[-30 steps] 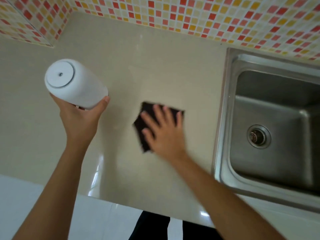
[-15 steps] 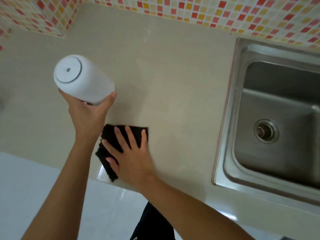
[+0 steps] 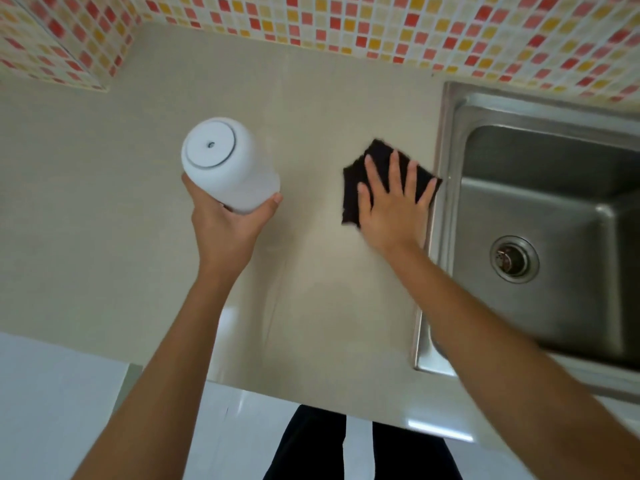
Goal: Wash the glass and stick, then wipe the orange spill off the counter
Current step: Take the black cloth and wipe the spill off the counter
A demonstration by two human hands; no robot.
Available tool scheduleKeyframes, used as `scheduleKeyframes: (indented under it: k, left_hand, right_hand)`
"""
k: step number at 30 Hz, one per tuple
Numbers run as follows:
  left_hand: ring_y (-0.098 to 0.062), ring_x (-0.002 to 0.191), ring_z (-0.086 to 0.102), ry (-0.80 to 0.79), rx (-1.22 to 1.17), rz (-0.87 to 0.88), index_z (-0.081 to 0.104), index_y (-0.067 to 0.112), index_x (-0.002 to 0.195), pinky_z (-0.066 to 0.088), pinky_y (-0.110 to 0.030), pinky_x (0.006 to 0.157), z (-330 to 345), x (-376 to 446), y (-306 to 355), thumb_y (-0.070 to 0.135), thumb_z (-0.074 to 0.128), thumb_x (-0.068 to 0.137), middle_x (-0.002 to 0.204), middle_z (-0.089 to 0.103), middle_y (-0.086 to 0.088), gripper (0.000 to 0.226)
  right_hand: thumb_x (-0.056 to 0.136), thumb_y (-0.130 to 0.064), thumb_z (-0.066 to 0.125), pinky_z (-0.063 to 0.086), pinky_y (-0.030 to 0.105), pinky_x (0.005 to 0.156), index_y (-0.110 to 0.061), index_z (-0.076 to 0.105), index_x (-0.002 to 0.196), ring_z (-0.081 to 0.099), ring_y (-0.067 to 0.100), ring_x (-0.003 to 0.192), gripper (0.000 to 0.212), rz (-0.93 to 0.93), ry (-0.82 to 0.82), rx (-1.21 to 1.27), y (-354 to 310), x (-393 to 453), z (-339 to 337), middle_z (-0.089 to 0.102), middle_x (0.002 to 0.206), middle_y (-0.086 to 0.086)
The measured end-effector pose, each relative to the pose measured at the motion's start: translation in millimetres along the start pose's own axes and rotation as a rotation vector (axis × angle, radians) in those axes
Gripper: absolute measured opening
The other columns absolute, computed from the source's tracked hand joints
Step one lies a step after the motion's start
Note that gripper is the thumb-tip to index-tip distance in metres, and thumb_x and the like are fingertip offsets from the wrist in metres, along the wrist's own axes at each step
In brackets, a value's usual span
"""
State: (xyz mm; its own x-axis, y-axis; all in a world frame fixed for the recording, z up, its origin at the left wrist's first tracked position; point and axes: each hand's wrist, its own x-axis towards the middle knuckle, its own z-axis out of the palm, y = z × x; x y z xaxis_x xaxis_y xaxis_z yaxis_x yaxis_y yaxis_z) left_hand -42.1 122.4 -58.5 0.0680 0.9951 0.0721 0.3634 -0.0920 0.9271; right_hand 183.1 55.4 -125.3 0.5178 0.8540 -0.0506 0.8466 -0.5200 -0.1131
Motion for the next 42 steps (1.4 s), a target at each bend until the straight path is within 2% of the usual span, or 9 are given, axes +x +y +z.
scheduleKeyframes:
  k: [5,9,14,22,26,30,34,37,42]
  left_hand:
    - [0.008,0.112,0.054,-0.015,-0.005,-0.017,0.026,0.022,0.141,0.048,-0.017,0.090,2,2,4,0.031,0.086,0.069,0.124,0.052,0.023,0.094]
    - [0.001,0.113,0.056,-0.008,0.017,-0.012,0.028,0.020,0.141,0.051,-0.027,0.093,-4,7,3,0.033,0.086,0.067,0.127,0.056,0.014,0.095]
    - [0.002,0.113,0.056,0.036,0.051,-0.028,0.028,0.022,0.141,0.051,-0.029,0.094,-16,1,-12,0.033,0.087,0.066,0.128,0.056,0.014,0.096]
    - [0.005,0.113,0.054,0.059,0.012,-0.056,0.029,0.020,0.140,0.049,-0.015,0.089,-28,5,-18,0.028,0.086,0.069,0.127,0.054,0.016,0.092]
    - [0.005,0.113,0.055,0.077,0.019,-0.025,0.028,0.015,0.141,0.049,-0.016,0.091,-41,15,-15,0.027,0.086,0.069,0.127,0.054,0.016,0.093]
    - [0.001,0.116,0.055,0.116,0.014,-0.025,0.026,0.013,0.142,0.051,-0.029,0.096,-53,8,-19,0.029,0.086,0.069,0.130,0.054,0.012,0.095]
    - [0.002,0.117,0.053,0.153,-0.017,-0.056,0.027,0.015,0.142,0.050,-0.033,0.098,-57,-3,-20,0.026,0.086,0.070,0.131,0.053,0.014,0.093]
    - [0.004,0.116,0.053,0.137,-0.018,-0.062,0.027,0.017,0.141,0.050,-0.026,0.096,-50,-3,-17,0.025,0.085,0.071,0.129,0.052,0.015,0.092]
    - [0.001,0.116,0.054,0.090,-0.010,-0.046,0.027,0.017,0.141,0.051,-0.027,0.095,-31,1,-10,0.026,0.085,0.070,0.130,0.053,0.012,0.092]
  right_hand:
    - [0.100,-0.050,0.024,0.008,0.066,0.112,-0.036,0.015,0.153,0.010,0.035,0.148,0.055,-0.188,-0.049,0.061,-46,-170,3,0.012,0.162,0.007]
    - [0.098,-0.051,0.028,0.006,0.065,0.113,-0.036,0.024,0.151,0.016,0.032,0.147,0.054,-0.271,-0.008,0.078,-66,-74,10,0.020,0.160,0.004]
    - [0.099,-0.052,0.008,-0.004,0.063,0.112,-0.036,0.006,0.153,-0.004,0.030,0.149,0.057,-0.099,-0.100,0.038,-97,47,12,0.003,0.163,0.002]
    - [0.099,-0.050,0.031,0.013,0.068,0.110,-0.030,0.021,0.153,0.016,0.035,0.147,0.058,-0.336,-0.060,0.059,-87,-184,9,0.017,0.160,0.009]
    - [0.098,-0.051,0.024,0.008,0.068,0.110,-0.031,0.024,0.152,0.016,0.035,0.147,0.057,-0.280,-0.022,0.031,-97,-78,12,0.020,0.160,0.008]
    - [0.099,-0.051,0.011,-0.001,0.067,0.110,-0.028,0.008,0.154,-0.003,0.033,0.148,0.059,-0.074,-0.126,0.015,-106,25,13,0.003,0.163,0.007]
    - [0.099,-0.050,0.023,0.006,0.068,0.110,-0.025,0.023,0.152,0.010,0.035,0.147,0.059,-0.136,-0.032,0.025,-105,-72,15,0.017,0.161,0.010]
    - [0.098,-0.051,0.030,0.009,0.069,0.110,-0.026,0.023,0.153,0.014,0.036,0.147,0.061,-0.341,-0.098,0.031,-101,-173,11,0.017,0.160,0.011]
    - [0.098,-0.053,0.030,0.010,0.066,0.111,-0.032,0.028,0.150,0.017,0.033,0.147,0.057,-0.475,-0.052,0.025,-90,-96,12,0.023,0.159,0.006]
